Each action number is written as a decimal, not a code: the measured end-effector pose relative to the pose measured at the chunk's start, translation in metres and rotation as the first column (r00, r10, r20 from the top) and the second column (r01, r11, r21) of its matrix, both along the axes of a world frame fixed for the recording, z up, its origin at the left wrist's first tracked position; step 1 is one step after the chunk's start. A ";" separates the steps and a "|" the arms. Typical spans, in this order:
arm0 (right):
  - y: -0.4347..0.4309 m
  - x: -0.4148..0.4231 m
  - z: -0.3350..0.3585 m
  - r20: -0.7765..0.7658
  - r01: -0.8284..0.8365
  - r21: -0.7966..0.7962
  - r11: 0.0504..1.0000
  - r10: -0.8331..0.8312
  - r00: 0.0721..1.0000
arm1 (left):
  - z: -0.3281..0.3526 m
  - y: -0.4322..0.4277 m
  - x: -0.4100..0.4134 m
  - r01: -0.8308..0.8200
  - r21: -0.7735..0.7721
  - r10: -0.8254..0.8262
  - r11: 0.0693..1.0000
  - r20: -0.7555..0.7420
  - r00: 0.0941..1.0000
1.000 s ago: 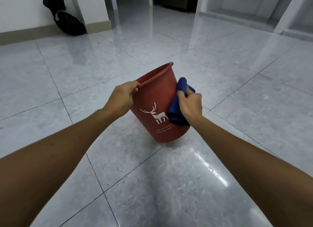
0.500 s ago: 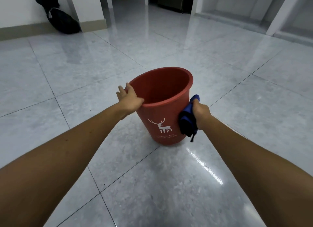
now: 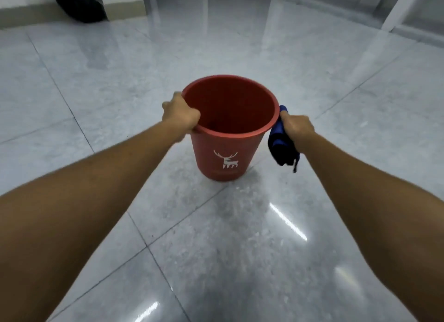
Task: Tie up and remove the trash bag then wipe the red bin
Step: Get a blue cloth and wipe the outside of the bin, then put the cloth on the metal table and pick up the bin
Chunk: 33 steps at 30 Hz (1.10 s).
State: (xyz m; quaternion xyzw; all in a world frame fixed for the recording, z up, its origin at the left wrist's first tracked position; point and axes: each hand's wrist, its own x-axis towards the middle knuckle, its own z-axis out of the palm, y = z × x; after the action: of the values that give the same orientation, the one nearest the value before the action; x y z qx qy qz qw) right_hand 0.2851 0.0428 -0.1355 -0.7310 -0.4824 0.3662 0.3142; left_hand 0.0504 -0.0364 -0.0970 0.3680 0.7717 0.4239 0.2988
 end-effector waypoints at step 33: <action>-0.016 0.079 0.266 -0.711 0.202 -0.011 0.979 -0.150 0.687 | 0.198 0.011 0.175 0.602 0.342 -0.667 0.722 0.115 0.736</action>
State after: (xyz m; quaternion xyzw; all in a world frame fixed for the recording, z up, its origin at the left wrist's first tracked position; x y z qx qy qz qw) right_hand 0.3642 0.0270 0.1303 -0.5660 -0.2646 0.5700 0.5336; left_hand 0.2253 -0.0252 0.1011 0.5984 0.4887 0.4398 0.4579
